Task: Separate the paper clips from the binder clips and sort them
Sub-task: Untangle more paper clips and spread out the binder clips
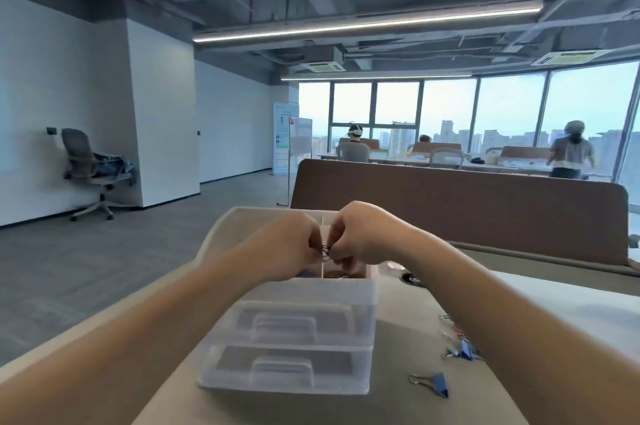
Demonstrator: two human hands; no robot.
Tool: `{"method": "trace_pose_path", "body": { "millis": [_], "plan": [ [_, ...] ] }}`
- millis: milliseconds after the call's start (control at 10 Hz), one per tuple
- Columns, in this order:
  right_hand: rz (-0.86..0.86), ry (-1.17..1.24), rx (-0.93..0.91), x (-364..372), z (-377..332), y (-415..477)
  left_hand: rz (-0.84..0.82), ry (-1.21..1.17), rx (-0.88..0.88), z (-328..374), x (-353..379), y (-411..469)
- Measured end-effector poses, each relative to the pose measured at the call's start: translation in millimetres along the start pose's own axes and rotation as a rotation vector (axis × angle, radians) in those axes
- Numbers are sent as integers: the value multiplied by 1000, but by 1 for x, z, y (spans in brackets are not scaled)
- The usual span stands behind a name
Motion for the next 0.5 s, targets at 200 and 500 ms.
{"method": "trace_pose_path", "body": {
  "millis": [200, 500],
  "plan": [
    [11, -121, -22, 19, -37, 31, 14, 63, -109, -52, -6, 4],
    [1, -109, 10, 30, -39, 38, -3, 21, -50, -56, 0, 6]
  ]
}}
Point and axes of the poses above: each hand's wrist, its own y-axis towards the middle knuckle, its own x-axis out of the palm, z = x × y, the point moved 8 cm from there along y, towards the middle knuckle, and after that the axes turned 13 degrees about -y, right-handed, at the moved point
